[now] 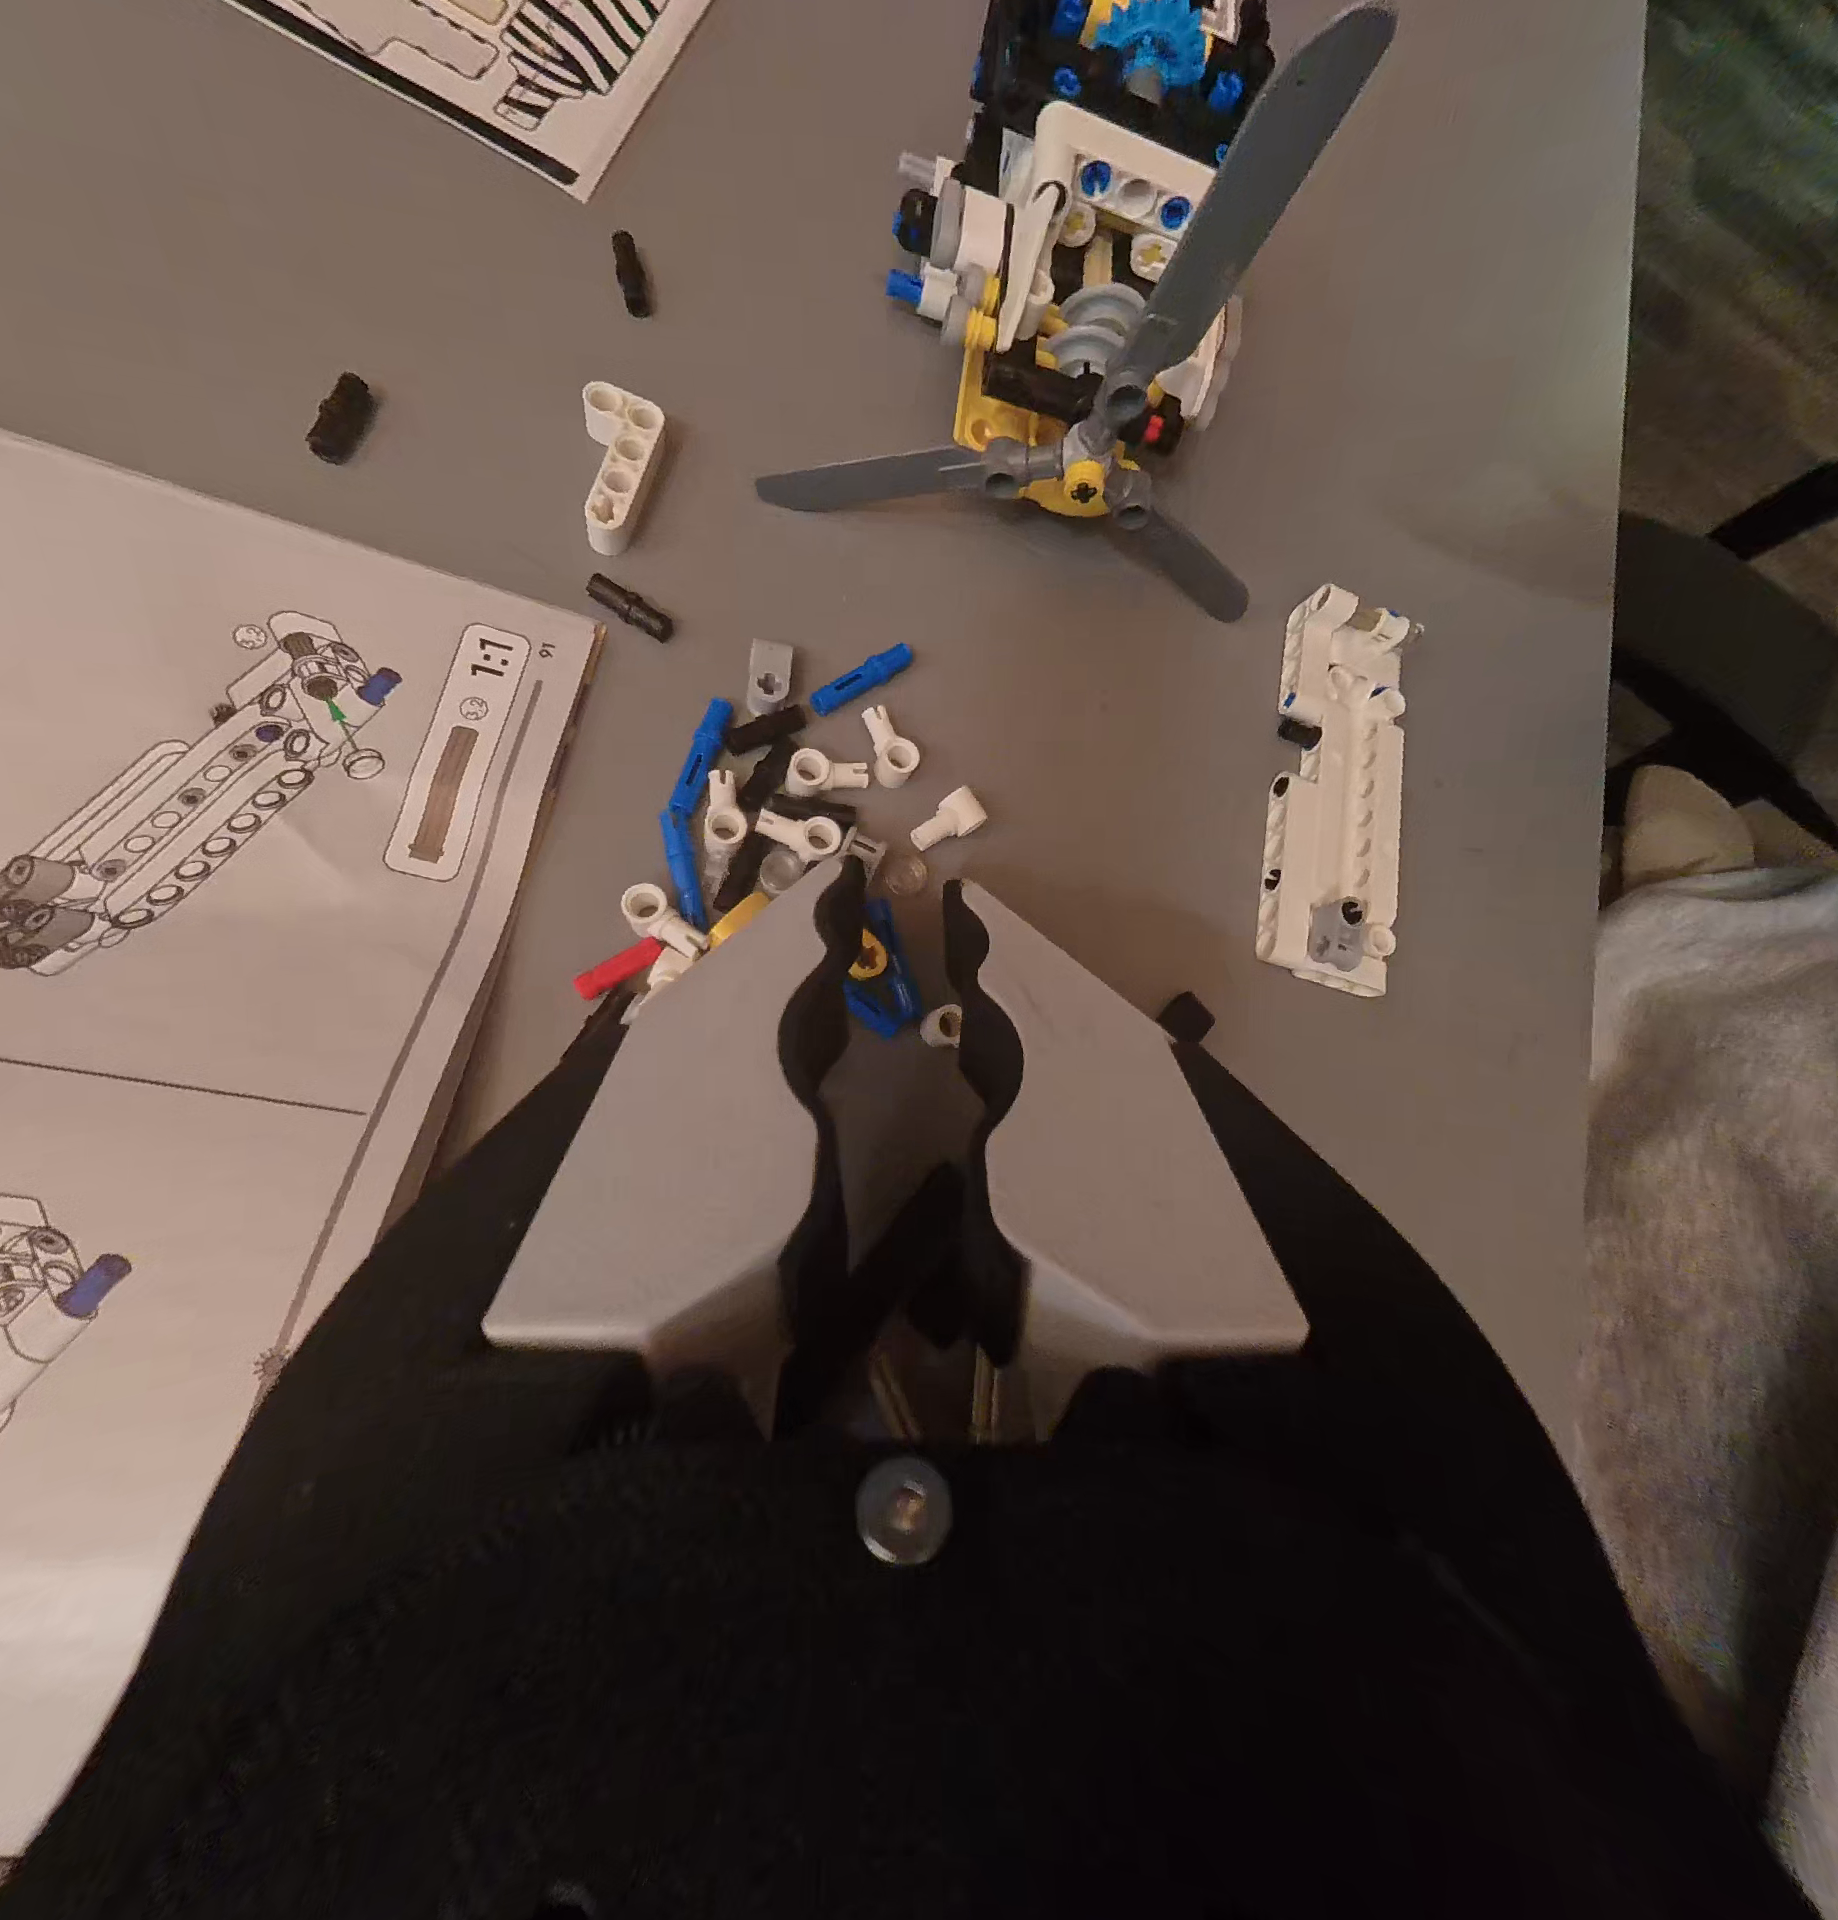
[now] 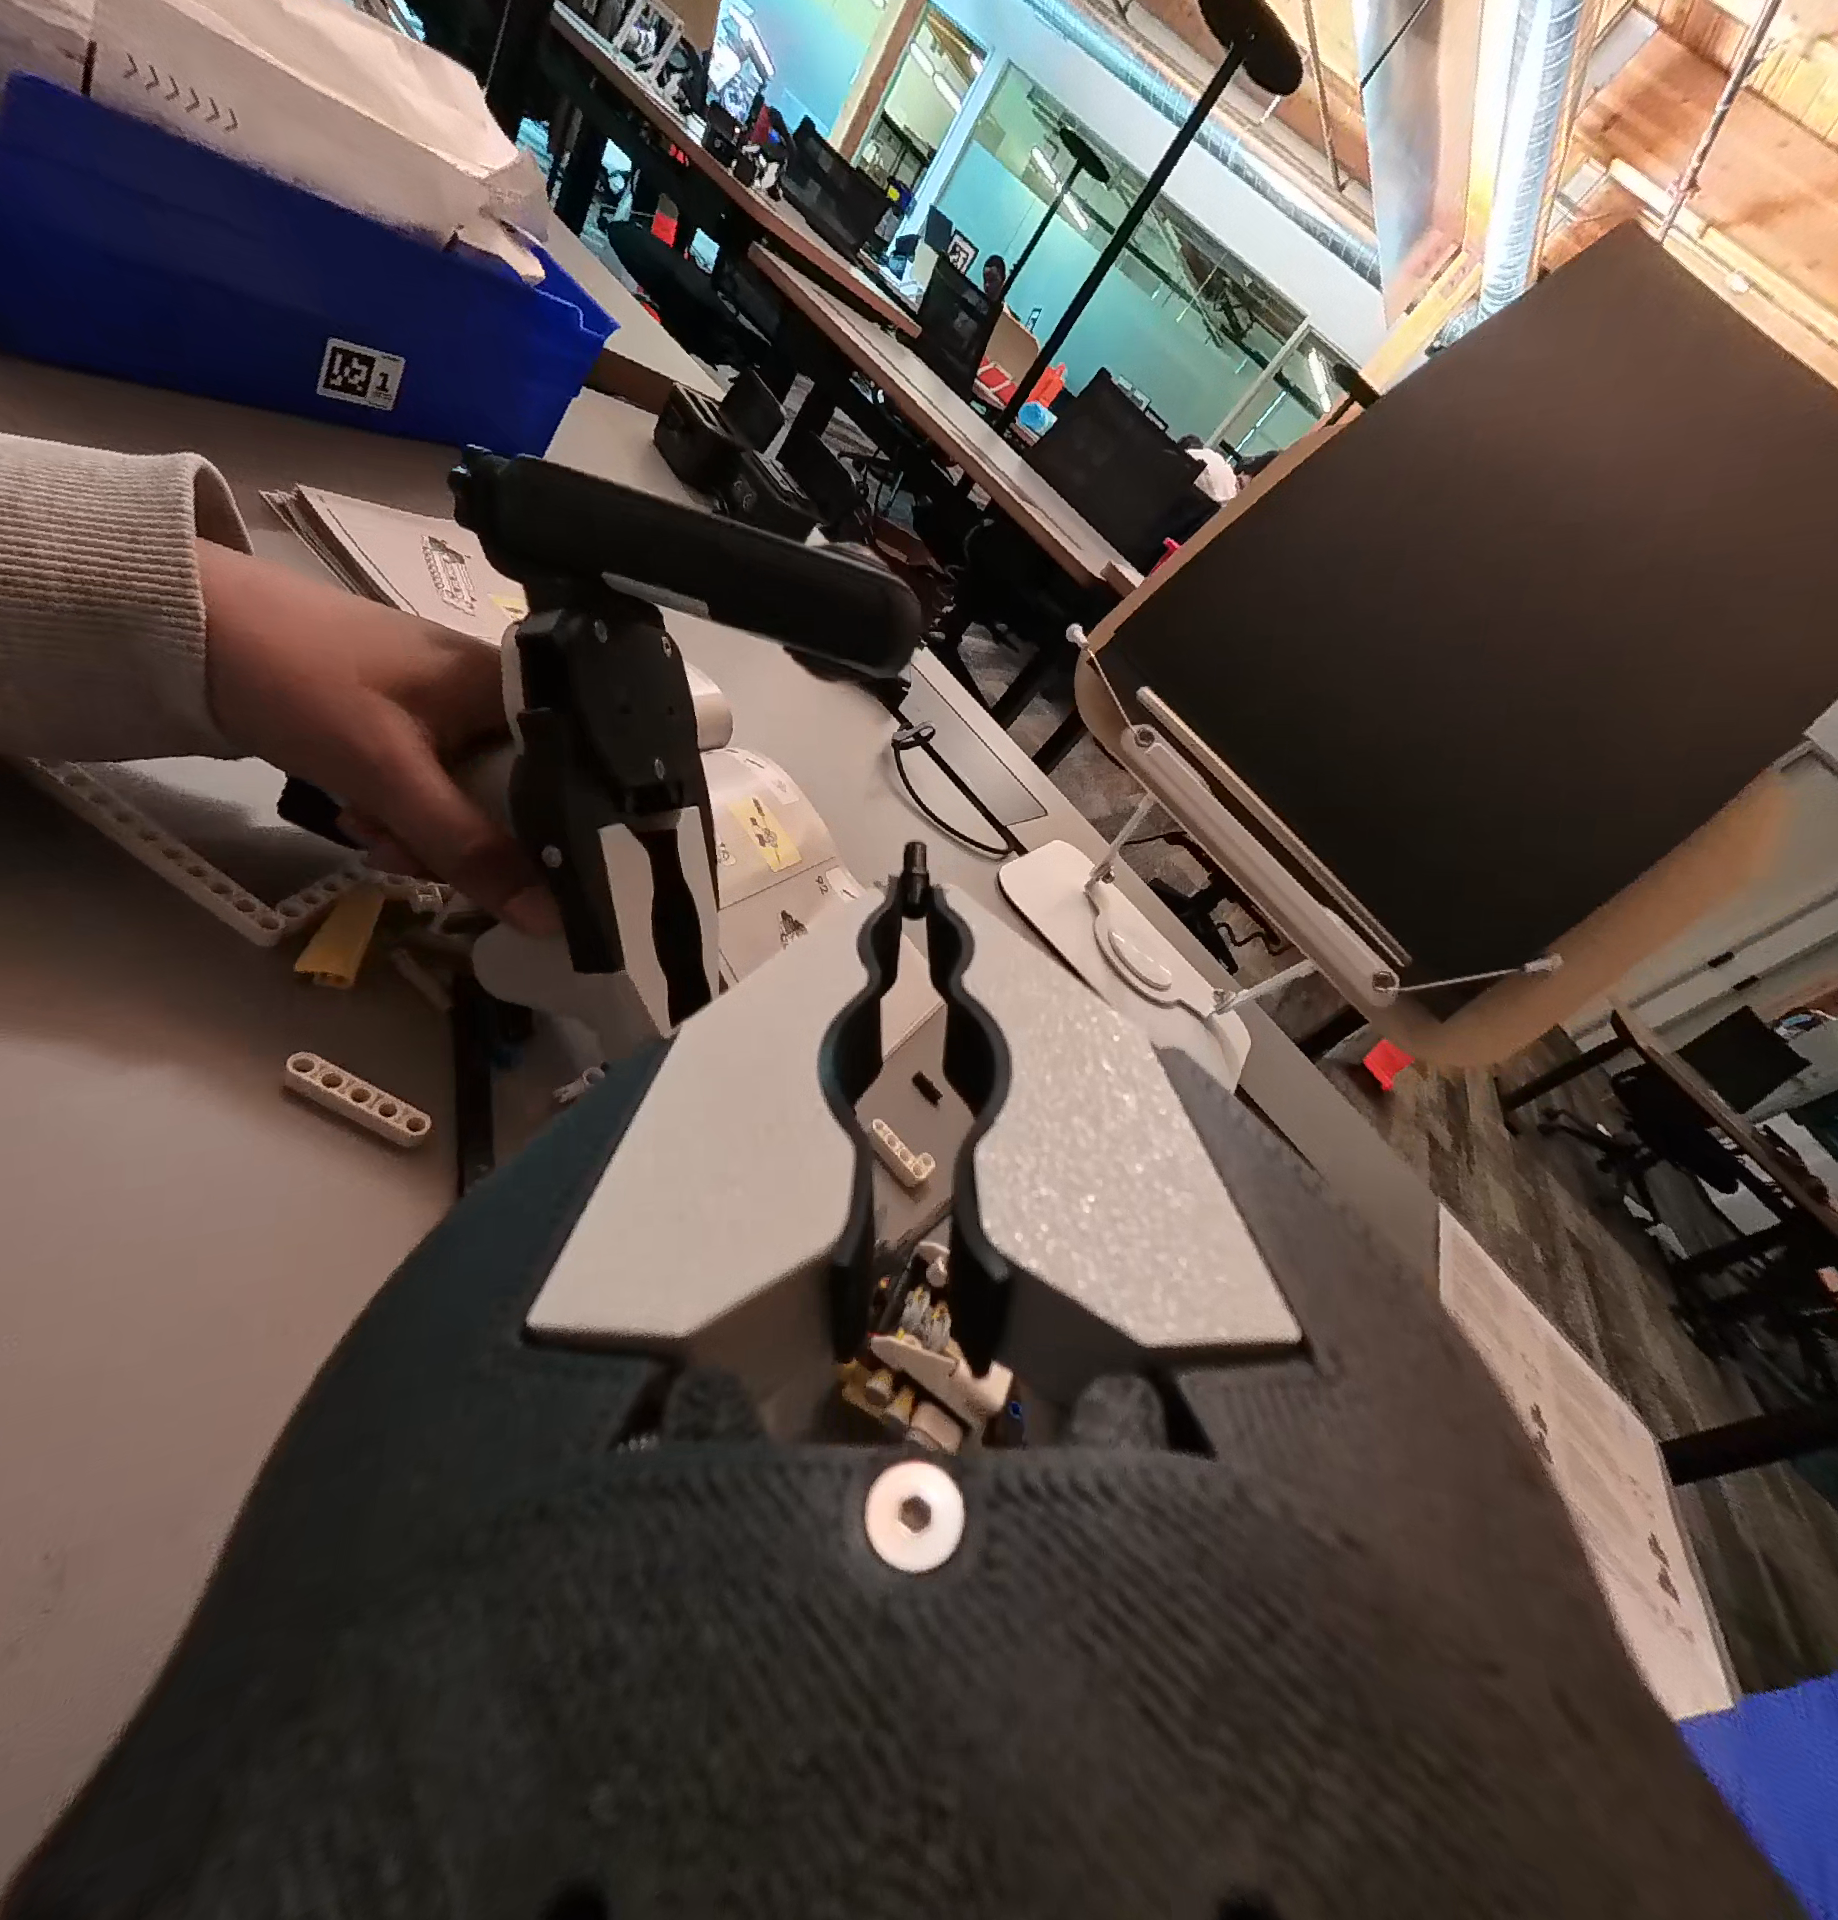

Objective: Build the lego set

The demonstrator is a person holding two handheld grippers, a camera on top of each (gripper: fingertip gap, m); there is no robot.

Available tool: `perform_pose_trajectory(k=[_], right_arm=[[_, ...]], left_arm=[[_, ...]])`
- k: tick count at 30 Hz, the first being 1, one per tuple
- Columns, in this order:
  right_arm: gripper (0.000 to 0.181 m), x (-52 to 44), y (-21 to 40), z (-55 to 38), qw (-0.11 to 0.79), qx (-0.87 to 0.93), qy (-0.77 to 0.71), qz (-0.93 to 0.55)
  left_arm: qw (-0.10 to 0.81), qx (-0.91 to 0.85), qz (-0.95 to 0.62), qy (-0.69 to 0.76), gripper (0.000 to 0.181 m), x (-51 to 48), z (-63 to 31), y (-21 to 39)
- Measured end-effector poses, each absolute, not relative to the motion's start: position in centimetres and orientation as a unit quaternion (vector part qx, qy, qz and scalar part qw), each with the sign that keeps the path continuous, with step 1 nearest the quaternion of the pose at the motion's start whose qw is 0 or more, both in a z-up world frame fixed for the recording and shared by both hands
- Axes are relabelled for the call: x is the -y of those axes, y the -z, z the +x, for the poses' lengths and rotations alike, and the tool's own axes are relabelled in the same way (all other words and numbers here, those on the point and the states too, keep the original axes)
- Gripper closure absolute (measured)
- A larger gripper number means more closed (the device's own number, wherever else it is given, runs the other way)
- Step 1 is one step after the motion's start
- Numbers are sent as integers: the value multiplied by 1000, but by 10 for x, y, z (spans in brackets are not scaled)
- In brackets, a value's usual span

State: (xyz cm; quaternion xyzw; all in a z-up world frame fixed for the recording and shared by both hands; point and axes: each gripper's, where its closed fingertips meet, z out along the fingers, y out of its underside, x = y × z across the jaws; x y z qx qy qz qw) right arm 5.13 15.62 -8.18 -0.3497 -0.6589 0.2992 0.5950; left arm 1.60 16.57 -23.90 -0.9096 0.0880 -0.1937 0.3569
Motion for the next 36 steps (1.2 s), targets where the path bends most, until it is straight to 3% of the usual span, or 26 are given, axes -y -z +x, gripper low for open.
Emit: perform_pose_trajectory(k=[12,23,28,36], right_arm=[[178,-163,86,59,595,654,-303,-355],[178,-168,87,62,598,654,-292,-359],[178,-168,90,60,591,658,-292,-364],[178,-171,133,53,463,698,-303,-454]], left_arm=[[353,-86,-916,169,171,-168,11,244],[293,-161,-892,304,171,-140,67,231],[357,-133,-883,274,167,-155,48,219],[351,-130,-896,240,157,-158,38,237]])
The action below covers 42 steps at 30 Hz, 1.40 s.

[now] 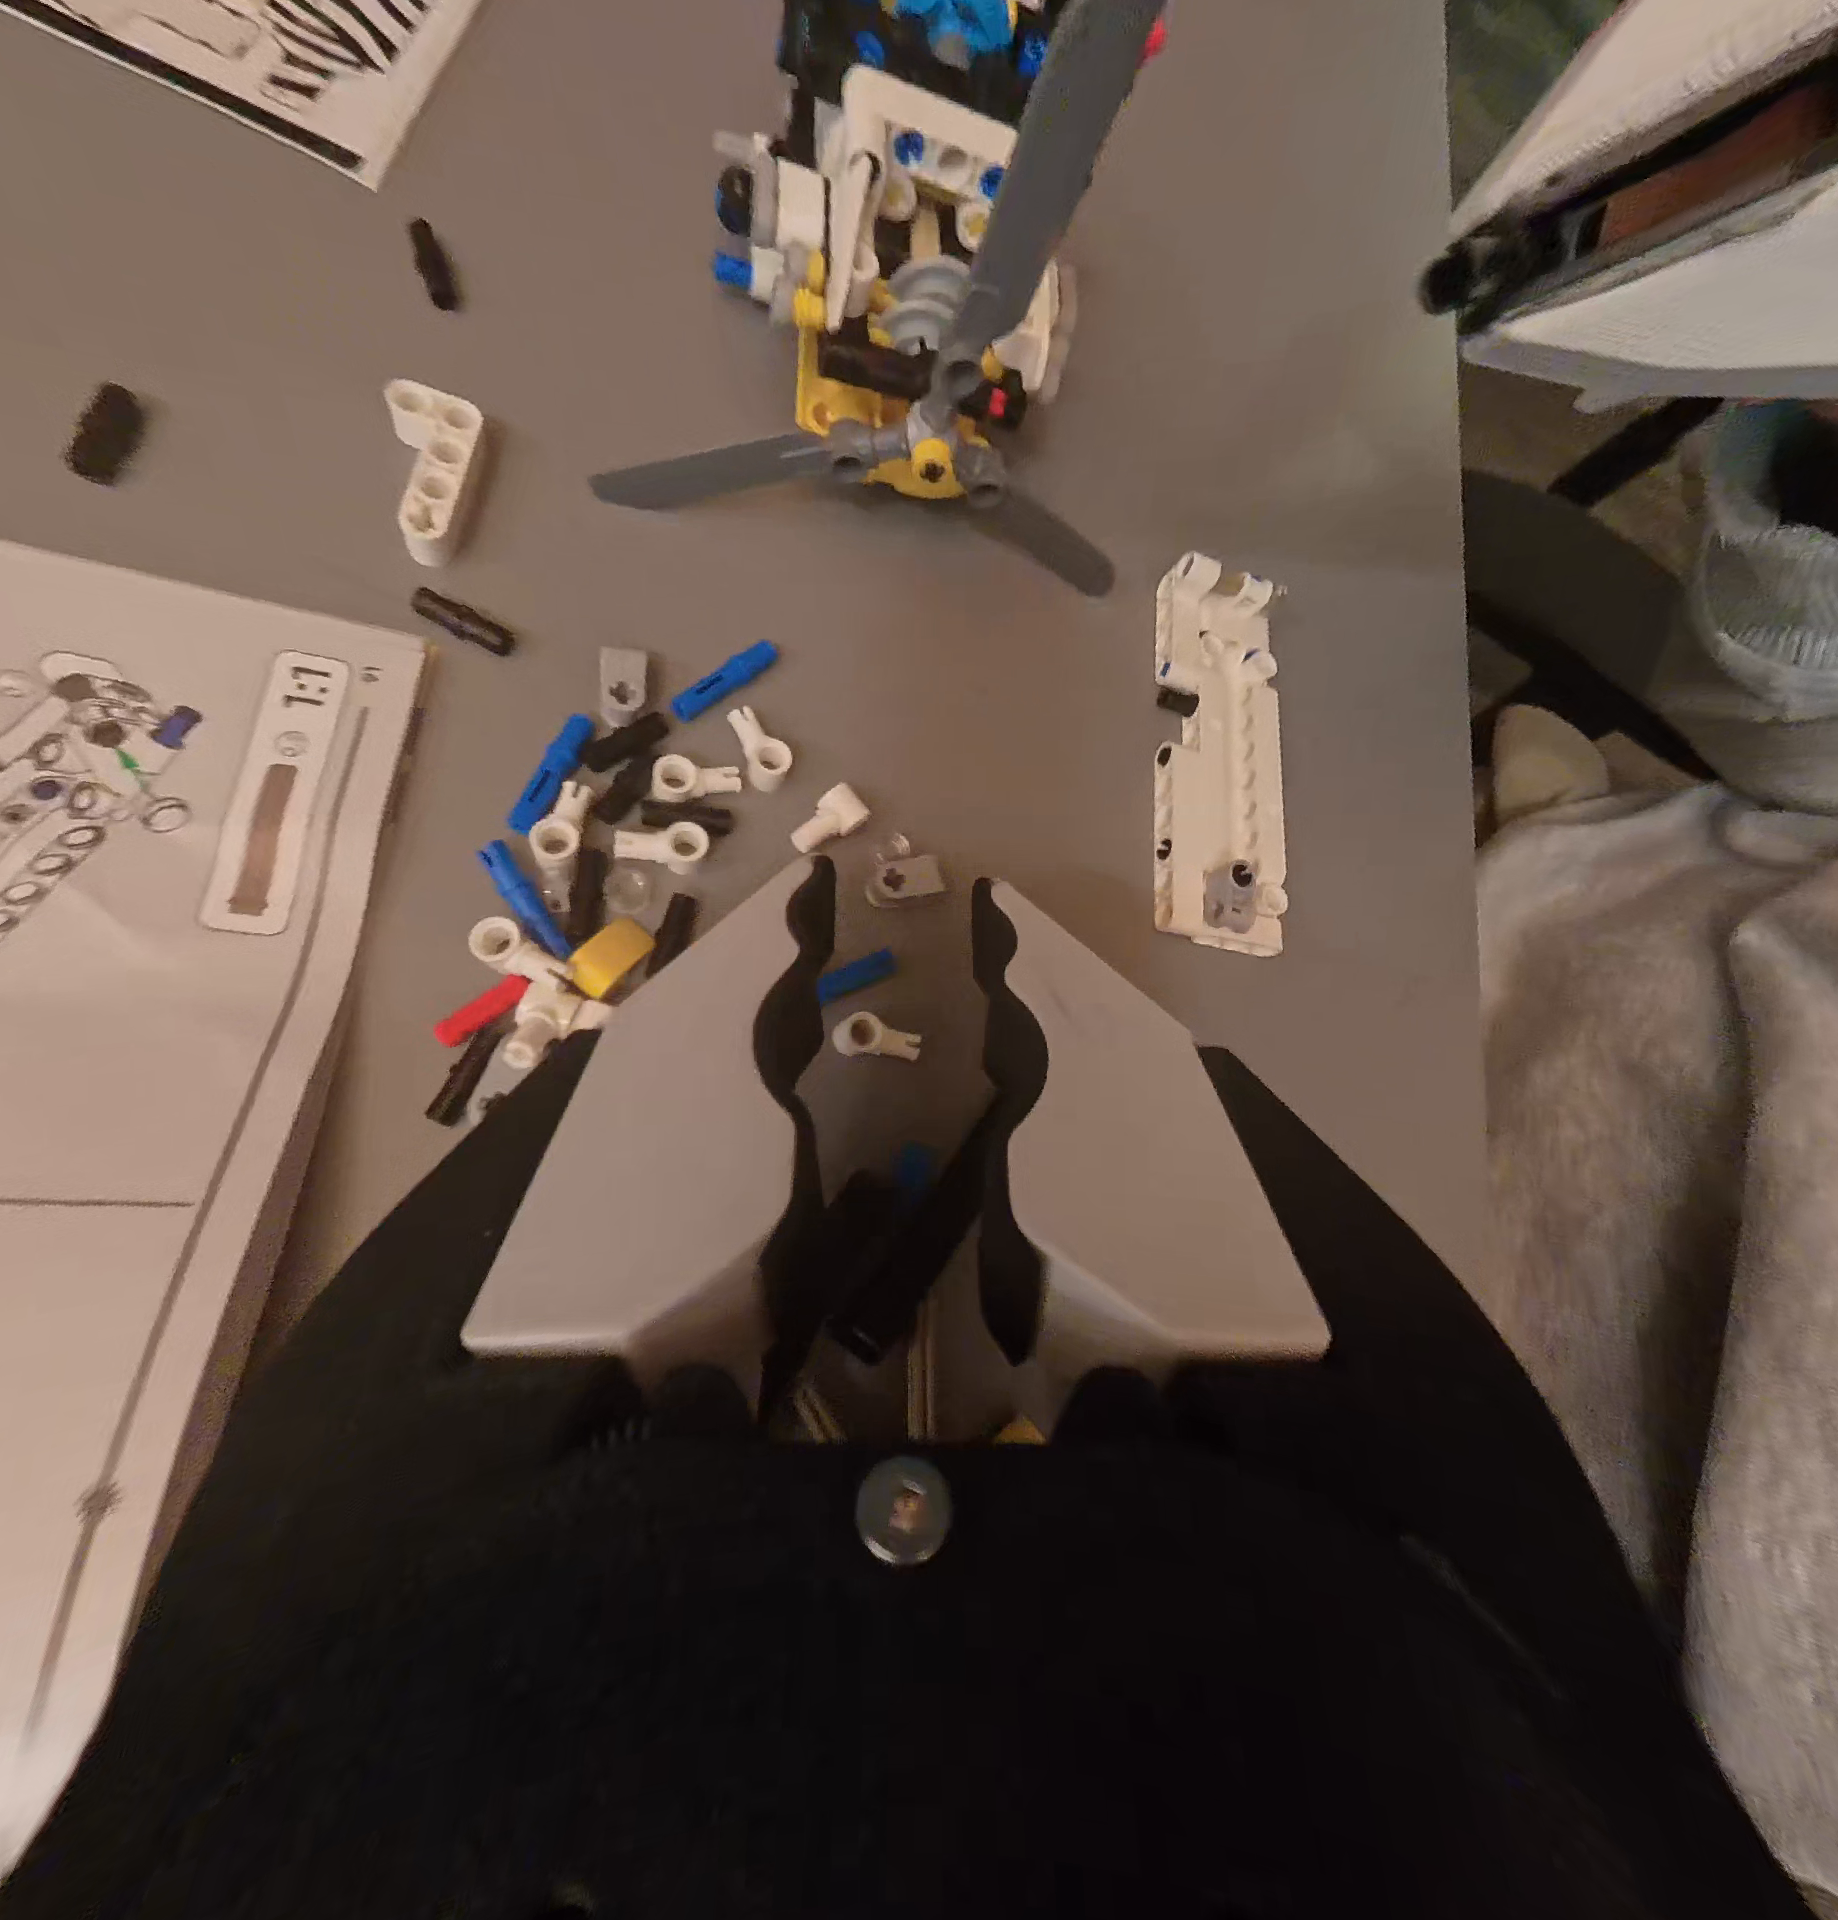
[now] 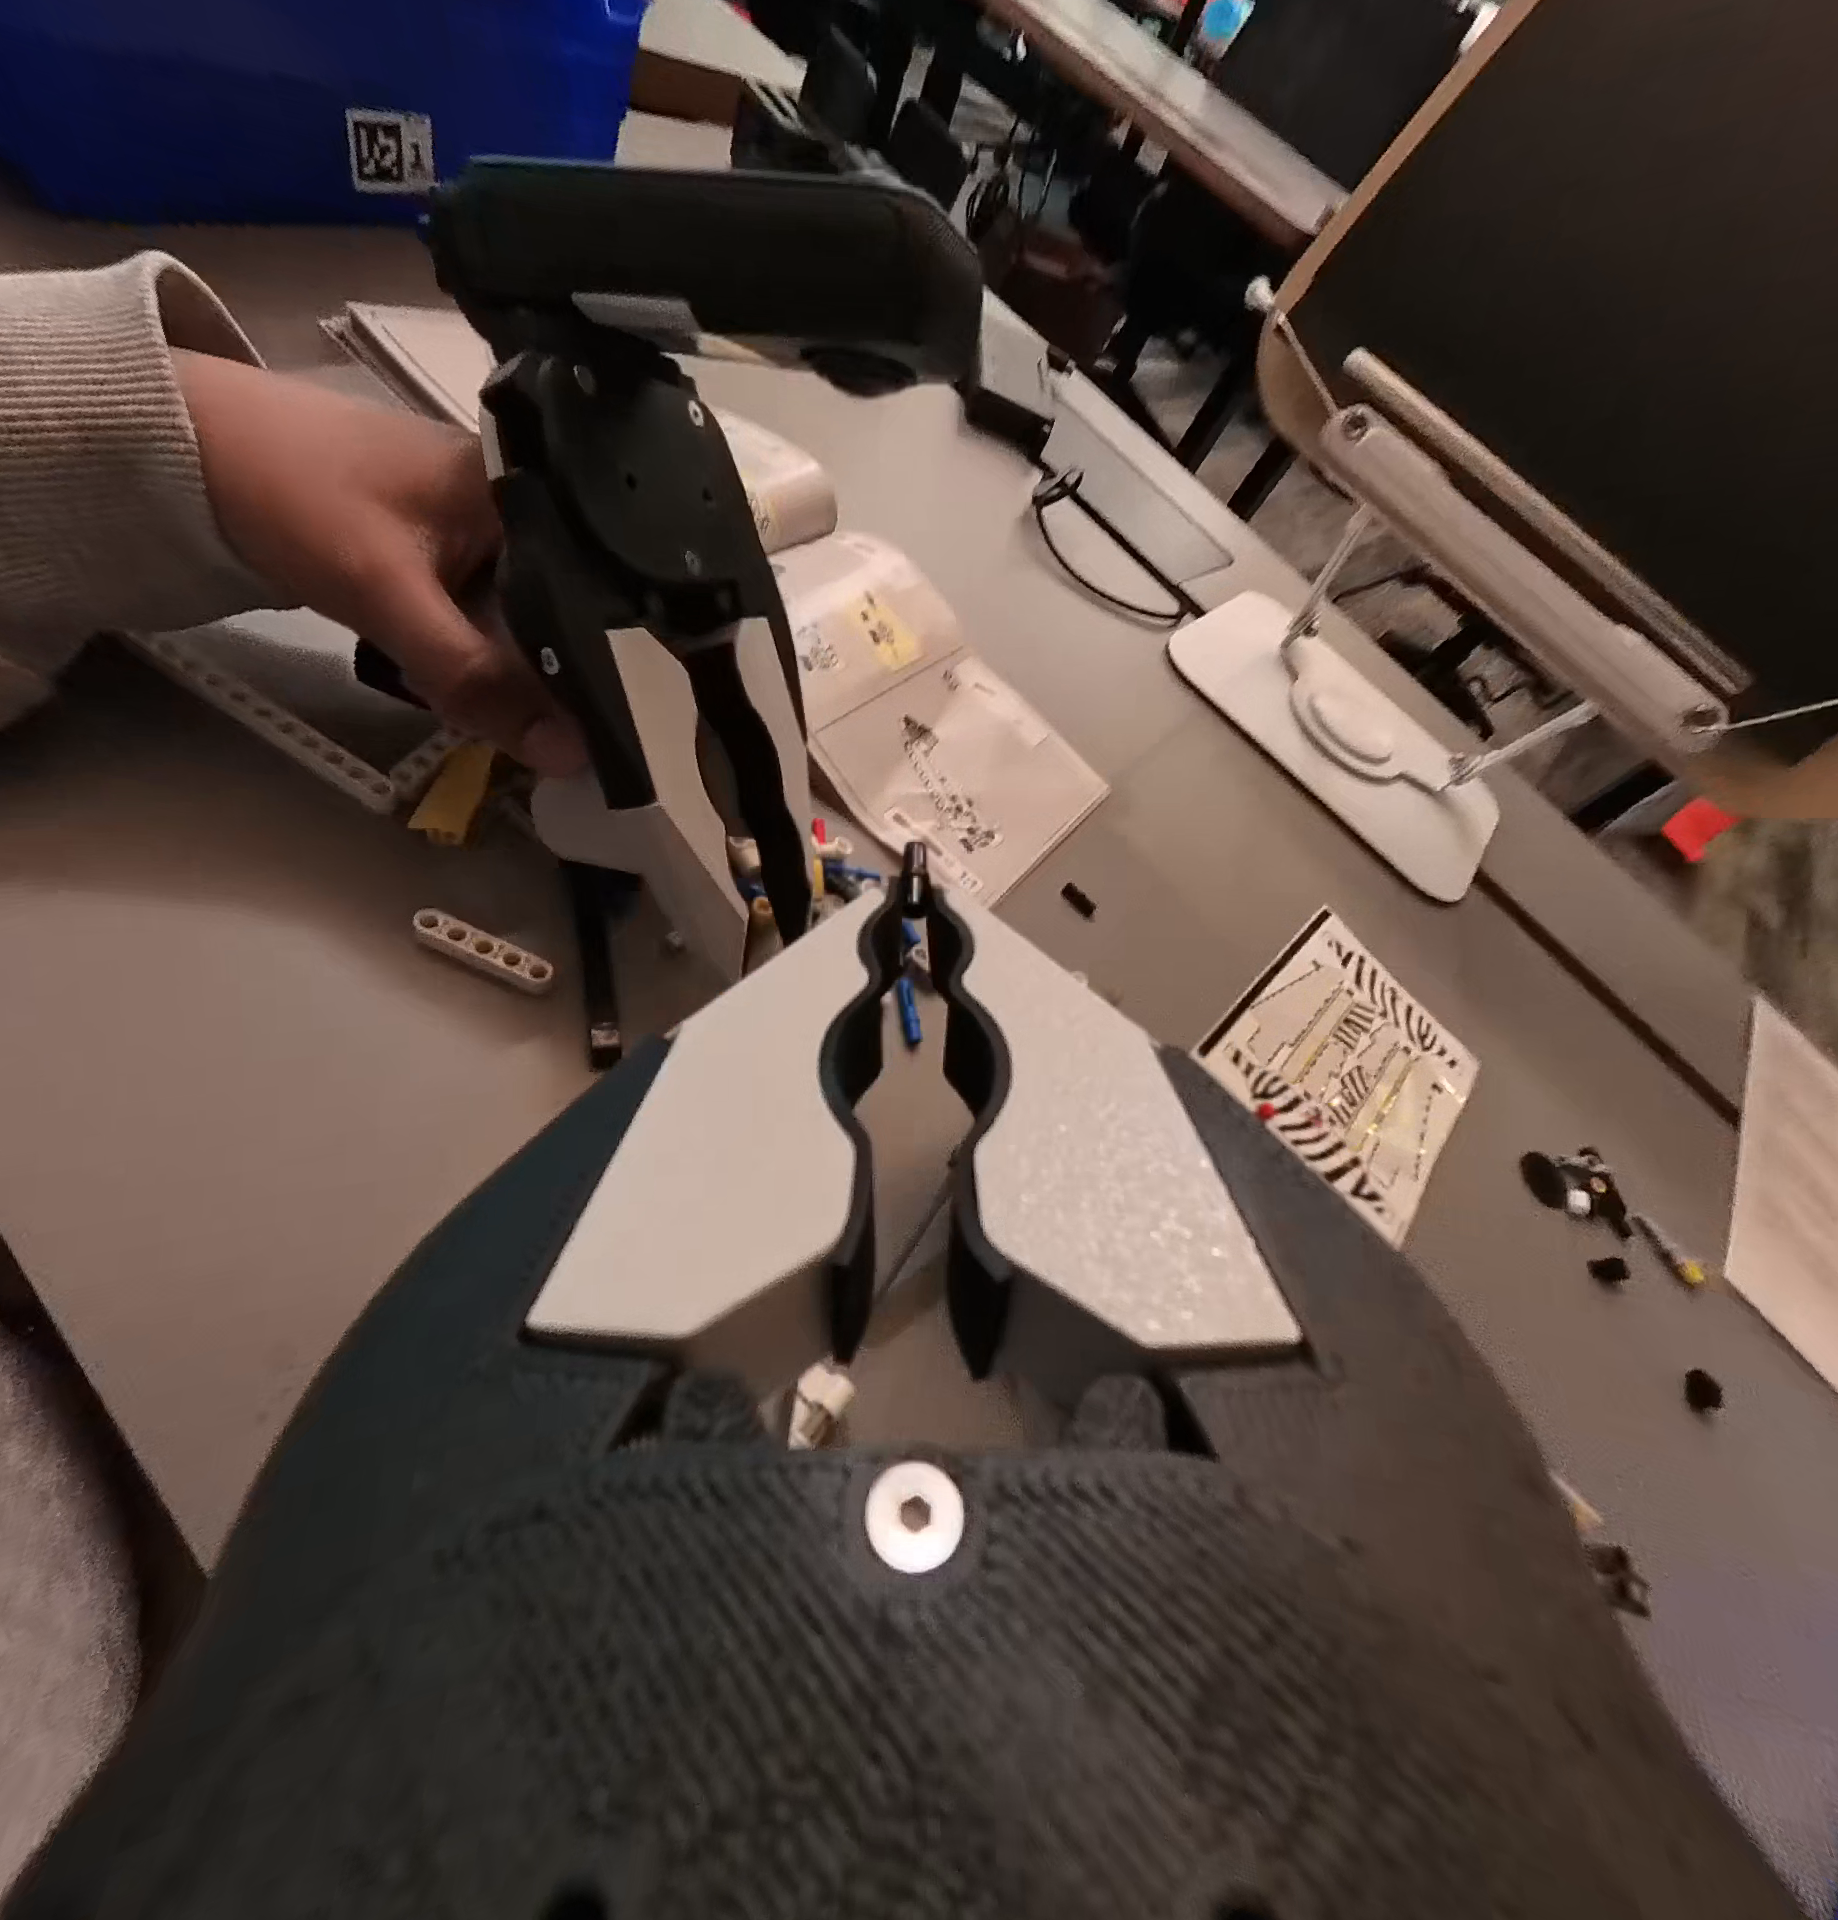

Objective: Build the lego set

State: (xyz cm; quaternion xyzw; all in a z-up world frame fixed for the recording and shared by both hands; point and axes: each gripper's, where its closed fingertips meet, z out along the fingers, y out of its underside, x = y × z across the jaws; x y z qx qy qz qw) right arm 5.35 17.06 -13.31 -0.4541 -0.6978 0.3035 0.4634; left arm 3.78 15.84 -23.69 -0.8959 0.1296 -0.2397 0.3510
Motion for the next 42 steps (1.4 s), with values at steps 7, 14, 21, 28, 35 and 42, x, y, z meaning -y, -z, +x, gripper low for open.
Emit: perform_pose_trajectory(k=[7,14,21,28,35,42], right_arm=[[178,-169,143,54,449,712,-289,-457],[178,-170,145,55,447,715,-285,-456],[178,-172,145,57,450,713,-283,-457],[178,-173,149,58,449,714,-281,-459],[178,-174,148,62,450,712,-278,-461],[178,-180,140,74,464,697,-293,-461]], left_arm=[[301,-177,-894,280,166,-141,62,241],[305,-171,-895,278,167,-144,60,243],[308,-173,-894,275,168,-148,63,244],[320,-165,-893,270,177,-152,59,242],[341,-167,-870,315,176,-150,64,224],[329,-111,-803,484,176,-130,86,168]])
